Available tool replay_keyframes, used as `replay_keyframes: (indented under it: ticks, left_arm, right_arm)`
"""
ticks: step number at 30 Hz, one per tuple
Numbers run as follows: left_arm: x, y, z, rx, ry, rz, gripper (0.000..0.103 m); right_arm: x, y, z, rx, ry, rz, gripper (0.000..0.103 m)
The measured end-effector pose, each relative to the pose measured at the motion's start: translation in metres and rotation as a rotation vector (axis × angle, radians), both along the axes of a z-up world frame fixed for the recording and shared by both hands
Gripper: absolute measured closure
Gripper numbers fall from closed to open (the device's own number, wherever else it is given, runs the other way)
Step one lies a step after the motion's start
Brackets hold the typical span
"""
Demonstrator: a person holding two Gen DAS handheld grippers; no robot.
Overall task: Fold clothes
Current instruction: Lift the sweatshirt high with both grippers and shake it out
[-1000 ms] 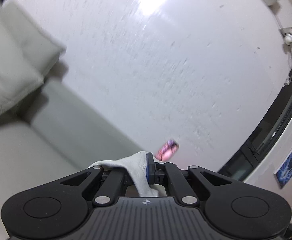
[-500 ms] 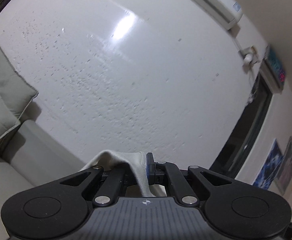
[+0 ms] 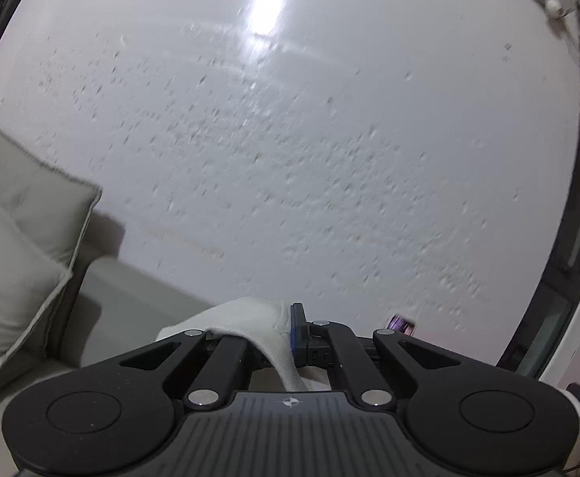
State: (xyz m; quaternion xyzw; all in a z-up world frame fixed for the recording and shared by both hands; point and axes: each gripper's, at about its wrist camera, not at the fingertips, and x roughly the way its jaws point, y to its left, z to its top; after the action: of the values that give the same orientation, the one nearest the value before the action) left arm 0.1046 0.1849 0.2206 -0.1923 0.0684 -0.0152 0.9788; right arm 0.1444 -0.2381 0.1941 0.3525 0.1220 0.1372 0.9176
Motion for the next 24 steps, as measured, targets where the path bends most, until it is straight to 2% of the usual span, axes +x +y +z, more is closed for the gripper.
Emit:
replay_keyframes:
  ticks: [2, 4, 10, 14, 17, 20, 22, 24]
  left_arm:
    - [-0.004, -0.002, -0.009, -0.002, -0.015, -0.022, 0.103]
    - [0.002, -0.006, -0.038, -0.002, 0.021, -0.023, 0.103]
    - [0.011, -0.005, -0.199, -0.023, 0.271, -0.005, 0.103]
    - [0.000, 0.006, -0.301, -0.126, 0.465, 0.031, 0.103]
    - [-0.014, 0.015, -0.360, -0.208, 0.597, 0.076, 0.103]
    - [-0.023, 0.022, -0.396, -0.276, 0.694, 0.105, 0.103]
    - [-0.024, 0.023, -0.404, -0.263, 0.740, 0.124, 0.103]
    - [-0.028, 0.024, -0.396, -0.271, 0.730, 0.121, 0.103]
  right_arm:
    - [-0.006, -0.005, -0.005, -0.004, -0.017, 0.006, 0.099]
    - [-0.004, -0.006, -0.045, 0.007, 0.050, 0.013, 0.099]
    - [0.004, -0.009, -0.166, 0.039, 0.251, 0.037, 0.099]
    - [-0.002, -0.005, -0.258, 0.067, 0.434, 0.037, 0.099]
    - [-0.016, 0.000, -0.314, 0.056, 0.559, 0.040, 0.099]
    - [-0.024, 0.011, -0.347, -0.024, 0.648, 0.060, 0.099]
    - [-0.024, 0.014, -0.353, -0.071, 0.668, 0.062, 0.099]
    - [-0.024, 0.015, -0.352, -0.116, 0.675, 0.060, 0.099]
